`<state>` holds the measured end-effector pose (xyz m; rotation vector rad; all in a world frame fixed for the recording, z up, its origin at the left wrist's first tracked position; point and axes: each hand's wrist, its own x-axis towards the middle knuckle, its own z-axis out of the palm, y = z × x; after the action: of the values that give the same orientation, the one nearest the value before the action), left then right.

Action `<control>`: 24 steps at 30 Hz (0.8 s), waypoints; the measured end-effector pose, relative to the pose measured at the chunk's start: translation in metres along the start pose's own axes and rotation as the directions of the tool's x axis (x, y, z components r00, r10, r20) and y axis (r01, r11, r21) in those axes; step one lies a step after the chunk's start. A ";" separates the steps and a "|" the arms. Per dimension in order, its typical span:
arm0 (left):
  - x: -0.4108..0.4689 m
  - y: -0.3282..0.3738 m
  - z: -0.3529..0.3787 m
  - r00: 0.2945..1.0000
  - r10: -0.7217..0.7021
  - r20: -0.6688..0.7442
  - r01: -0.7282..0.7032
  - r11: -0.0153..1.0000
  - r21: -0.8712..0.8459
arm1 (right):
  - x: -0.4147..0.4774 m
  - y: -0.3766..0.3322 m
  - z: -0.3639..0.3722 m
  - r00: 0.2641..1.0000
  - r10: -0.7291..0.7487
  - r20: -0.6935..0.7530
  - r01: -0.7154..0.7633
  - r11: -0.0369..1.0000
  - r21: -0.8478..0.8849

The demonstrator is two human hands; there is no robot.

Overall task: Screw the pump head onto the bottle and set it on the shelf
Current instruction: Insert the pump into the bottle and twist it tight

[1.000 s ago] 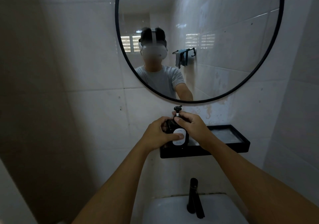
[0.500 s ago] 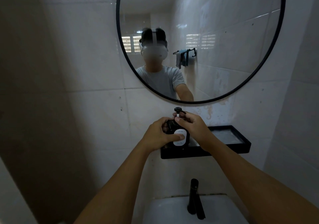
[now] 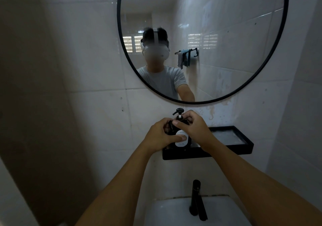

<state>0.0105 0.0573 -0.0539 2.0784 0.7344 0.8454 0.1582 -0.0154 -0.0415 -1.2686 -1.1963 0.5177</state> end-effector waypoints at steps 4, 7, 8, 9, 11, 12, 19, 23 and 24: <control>0.000 0.001 -0.001 1.000 0.003 0.003 -0.004 1.000 0.006 | -0.001 0.000 -0.005 0.996 -0.033 0.077 0.029 0.999 0.045; 0.000 0.000 0.000 1.000 0.001 0.002 -0.001 1.000 0.011 | -0.002 -0.003 -0.007 0.992 -0.040 0.117 0.033 0.998 0.061; 0.001 -0.001 0.000 1.000 0.000 -0.001 0.000 1.000 0.015 | -0.002 -0.004 -0.006 0.993 -0.038 0.112 0.032 0.998 0.054; 0.001 -0.001 0.000 1.000 0.001 -0.003 -0.001 1.000 0.018 | -0.002 -0.004 -0.006 0.994 -0.036 0.102 0.032 0.999 0.043; 0.001 -0.001 0.000 1.000 0.002 -0.005 -0.002 1.000 0.016 | -0.001 -0.003 -0.004 0.997 -0.029 0.065 0.028 0.999 0.016; 0.001 -0.001 0.000 1.000 0.003 -0.006 -0.003 1.000 0.013 | -0.001 -0.003 -0.003 0.999 -0.027 0.041 0.027 1.000 0.002; 0.000 0.000 0.000 1.000 0.010 -0.006 -0.010 1.000 0.020 | -0.001 0.000 -0.003 0.999 -0.005 0.046 0.005 1.000 0.004; 0.000 0.000 0.000 1.000 0.000 -0.005 0.000 1.000 0.015 | -0.003 -0.005 -0.005 0.995 -0.002 0.099 -0.006 0.996 0.089; 0.000 0.000 0.000 1.000 -0.004 -0.004 0.004 1.000 0.016 | -0.003 -0.005 -0.006 0.994 0.003 0.108 -0.014 0.995 0.100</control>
<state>0.0109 0.0573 -0.0539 2.0889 0.7496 0.8443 0.1607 -0.0224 -0.0373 -1.1721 -1.2390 0.6516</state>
